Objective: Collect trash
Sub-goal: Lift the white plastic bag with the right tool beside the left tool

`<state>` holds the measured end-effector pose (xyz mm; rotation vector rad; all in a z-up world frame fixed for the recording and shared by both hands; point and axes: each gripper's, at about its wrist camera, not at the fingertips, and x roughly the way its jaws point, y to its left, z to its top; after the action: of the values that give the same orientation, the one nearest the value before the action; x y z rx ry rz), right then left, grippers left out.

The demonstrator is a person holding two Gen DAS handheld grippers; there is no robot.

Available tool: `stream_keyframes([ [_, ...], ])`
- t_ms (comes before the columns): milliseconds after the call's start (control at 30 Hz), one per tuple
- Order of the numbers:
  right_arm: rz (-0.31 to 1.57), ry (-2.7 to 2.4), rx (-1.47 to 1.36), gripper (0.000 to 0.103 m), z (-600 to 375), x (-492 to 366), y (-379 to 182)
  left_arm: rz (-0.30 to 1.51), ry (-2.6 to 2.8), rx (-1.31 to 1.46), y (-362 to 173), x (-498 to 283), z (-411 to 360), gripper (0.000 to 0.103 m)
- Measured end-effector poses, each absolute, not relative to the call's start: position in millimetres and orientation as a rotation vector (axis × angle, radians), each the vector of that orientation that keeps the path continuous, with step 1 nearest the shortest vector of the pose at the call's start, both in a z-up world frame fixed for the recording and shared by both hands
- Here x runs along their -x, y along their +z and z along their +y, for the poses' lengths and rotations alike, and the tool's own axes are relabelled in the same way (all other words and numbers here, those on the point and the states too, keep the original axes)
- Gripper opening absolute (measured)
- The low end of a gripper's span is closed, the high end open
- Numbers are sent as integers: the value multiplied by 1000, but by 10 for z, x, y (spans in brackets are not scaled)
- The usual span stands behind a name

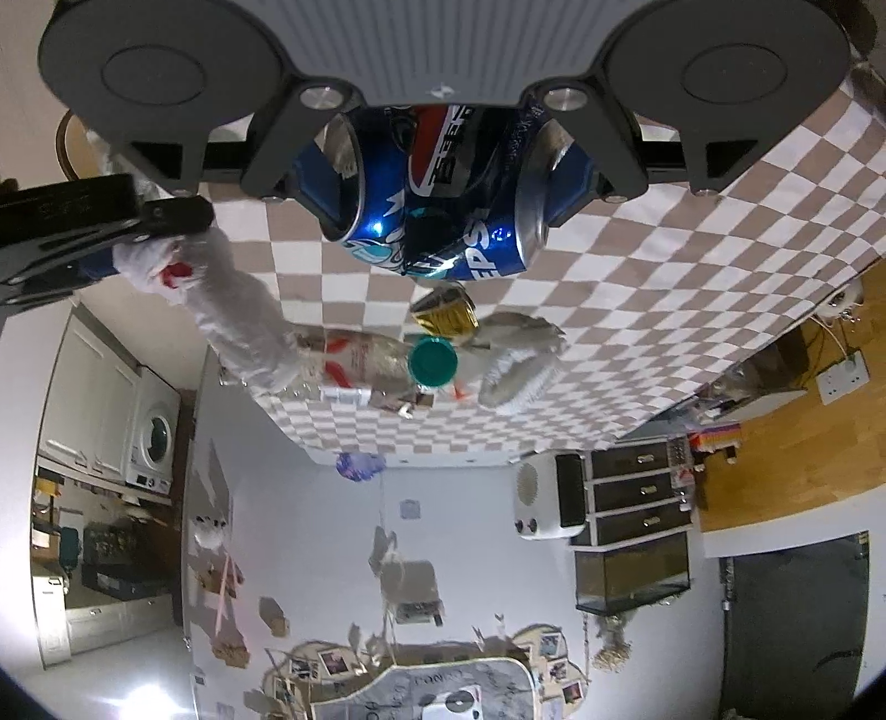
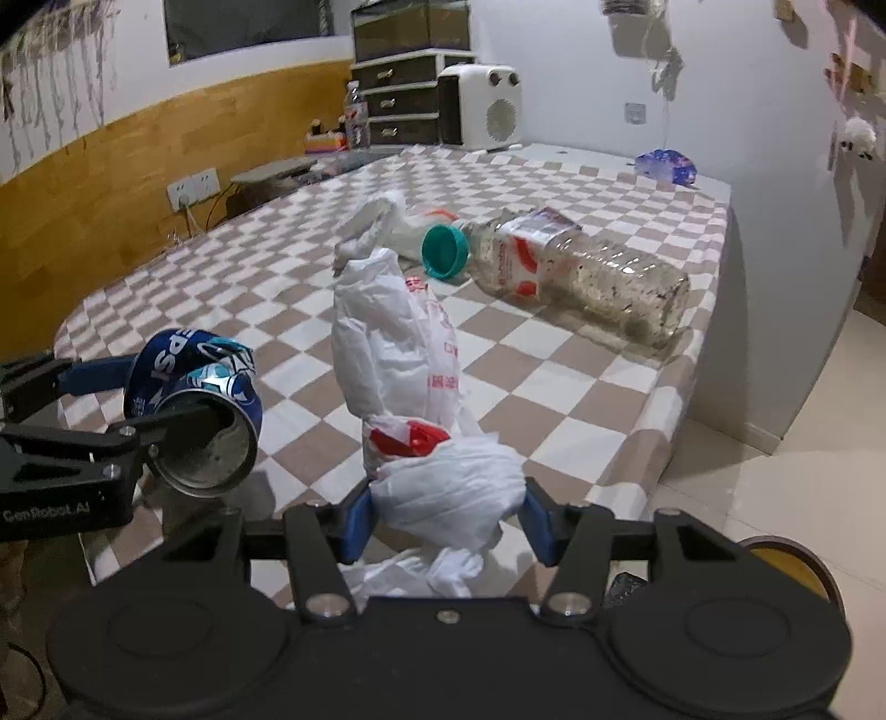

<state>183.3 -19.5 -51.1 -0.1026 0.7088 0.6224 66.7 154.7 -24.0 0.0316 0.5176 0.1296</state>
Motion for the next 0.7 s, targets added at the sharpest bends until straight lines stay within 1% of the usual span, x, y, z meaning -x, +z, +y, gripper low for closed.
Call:
stream_keyframes([
  [400, 644, 524, -9, 55, -701, -1660, -231, 483, 86, -35, -30, -709, 1208, 78],
  [700, 629, 401, -73, 55, -1326, -1640, -215, 471, -26, -56, 99, -1000, 597, 78],
])
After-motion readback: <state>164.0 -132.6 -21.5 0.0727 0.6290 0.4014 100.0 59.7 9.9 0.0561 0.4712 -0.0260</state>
